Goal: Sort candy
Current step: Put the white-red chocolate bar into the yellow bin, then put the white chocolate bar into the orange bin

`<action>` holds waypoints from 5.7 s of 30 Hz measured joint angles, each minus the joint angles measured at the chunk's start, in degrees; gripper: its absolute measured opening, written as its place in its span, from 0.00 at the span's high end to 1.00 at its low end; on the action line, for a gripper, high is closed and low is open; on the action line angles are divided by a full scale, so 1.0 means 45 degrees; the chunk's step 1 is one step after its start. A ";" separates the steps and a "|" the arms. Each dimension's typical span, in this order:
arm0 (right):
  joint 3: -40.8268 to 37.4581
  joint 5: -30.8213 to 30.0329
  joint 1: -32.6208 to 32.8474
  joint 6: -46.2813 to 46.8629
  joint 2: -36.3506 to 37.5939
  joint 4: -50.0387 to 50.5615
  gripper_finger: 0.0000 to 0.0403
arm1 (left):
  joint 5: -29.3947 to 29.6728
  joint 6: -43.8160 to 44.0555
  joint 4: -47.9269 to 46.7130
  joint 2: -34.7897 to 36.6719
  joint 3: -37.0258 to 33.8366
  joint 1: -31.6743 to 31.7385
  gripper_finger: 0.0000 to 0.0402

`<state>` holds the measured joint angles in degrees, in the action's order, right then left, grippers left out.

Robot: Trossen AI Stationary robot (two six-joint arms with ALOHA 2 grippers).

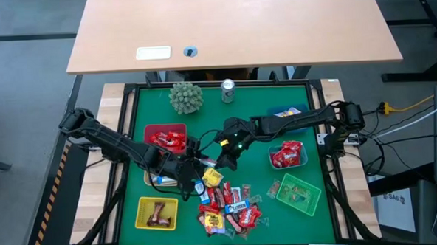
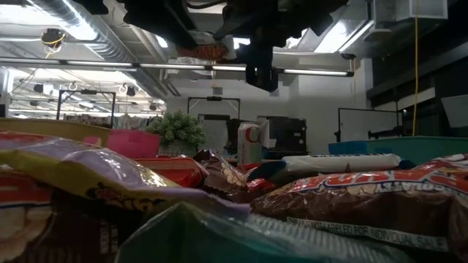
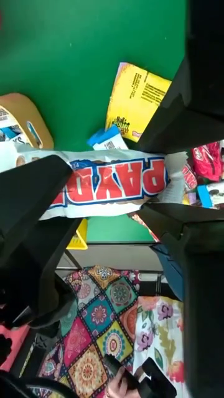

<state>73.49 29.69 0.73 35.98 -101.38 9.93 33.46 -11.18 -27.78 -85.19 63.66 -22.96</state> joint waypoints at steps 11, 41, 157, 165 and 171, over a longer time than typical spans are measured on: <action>0.0000 -0.0005 -0.0003 -0.0391 -0.0003 -0.0443 0.69 | -0.0011 0.0112 0.0002 0.0000 0.0000 0.0005 0.66; 0.0019 0.0945 0.0010 -0.0718 -0.0005 0.0159 0.69 | -0.1654 0.2058 0.0114 0.0005 0.0000 0.0010 0.83; -0.0005 -0.5027 0.5744 -0.5297 -0.2463 0.3196 0.59 | -0.1749 2.0002 -0.4100 0.0005 -0.0001 -0.4765 0.55; -0.0005 -0.5017 0.5746 -0.5297 -0.2463 0.3168 0.73 | -0.1541 2.0002 -0.4093 0.0005 0.0000 -0.4760 0.55; -0.0005 -0.5017 0.5746 -0.5297 -0.2460 0.3167 0.70 | -0.1200 1.9876 -0.3846 0.0005 0.0000 -0.4765 0.55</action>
<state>73.47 7.11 26.59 12.14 -112.45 24.18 28.06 78.26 -45.09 -85.17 63.66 -44.40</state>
